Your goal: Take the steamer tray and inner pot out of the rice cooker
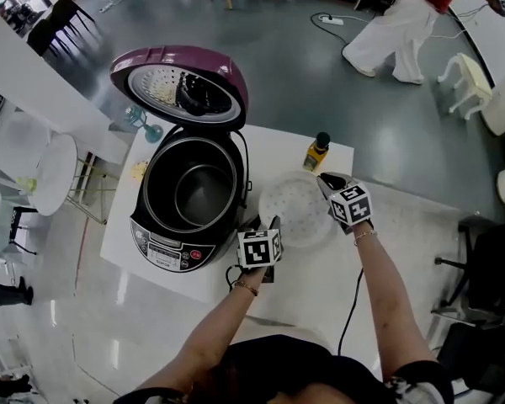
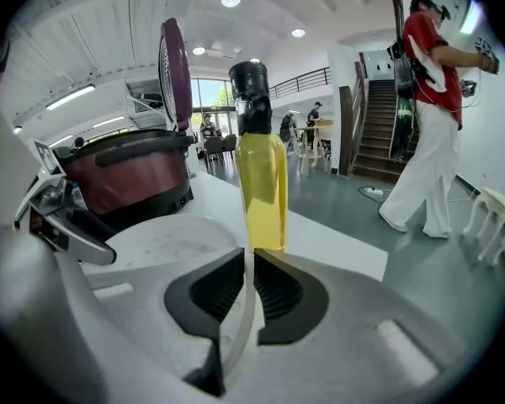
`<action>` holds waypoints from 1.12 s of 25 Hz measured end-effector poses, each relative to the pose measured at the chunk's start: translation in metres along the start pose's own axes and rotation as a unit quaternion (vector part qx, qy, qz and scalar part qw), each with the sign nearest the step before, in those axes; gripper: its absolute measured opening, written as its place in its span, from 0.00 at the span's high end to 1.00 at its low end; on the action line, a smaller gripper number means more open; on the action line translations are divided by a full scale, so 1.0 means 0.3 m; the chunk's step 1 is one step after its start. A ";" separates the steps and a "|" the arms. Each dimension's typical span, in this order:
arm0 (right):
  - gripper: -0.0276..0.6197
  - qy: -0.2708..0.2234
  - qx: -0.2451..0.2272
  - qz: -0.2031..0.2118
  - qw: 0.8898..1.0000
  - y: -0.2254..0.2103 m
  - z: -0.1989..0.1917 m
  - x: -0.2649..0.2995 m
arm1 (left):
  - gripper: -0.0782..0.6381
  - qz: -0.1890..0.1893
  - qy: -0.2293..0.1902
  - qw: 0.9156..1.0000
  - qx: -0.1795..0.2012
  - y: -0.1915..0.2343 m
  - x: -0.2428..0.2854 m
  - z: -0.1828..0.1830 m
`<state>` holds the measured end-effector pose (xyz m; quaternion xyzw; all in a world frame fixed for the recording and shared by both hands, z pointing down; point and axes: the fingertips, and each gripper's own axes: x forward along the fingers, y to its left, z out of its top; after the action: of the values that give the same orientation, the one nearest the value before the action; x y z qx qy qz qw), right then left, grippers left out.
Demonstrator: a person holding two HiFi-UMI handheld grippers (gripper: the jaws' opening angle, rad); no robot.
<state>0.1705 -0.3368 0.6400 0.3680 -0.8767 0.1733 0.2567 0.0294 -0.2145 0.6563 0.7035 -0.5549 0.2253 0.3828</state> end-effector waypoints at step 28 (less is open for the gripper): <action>0.83 -0.112 0.108 -0.106 0.982 0.131 0.100 -0.311 | 0.65 0.082 -0.316 0.856 0.402 -0.080 -0.961 0.426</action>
<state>0.1878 -0.2735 0.5571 0.5013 -0.8320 0.1970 0.1326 -0.0431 -0.1376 0.3581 0.7817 -0.5624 0.2248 -0.1490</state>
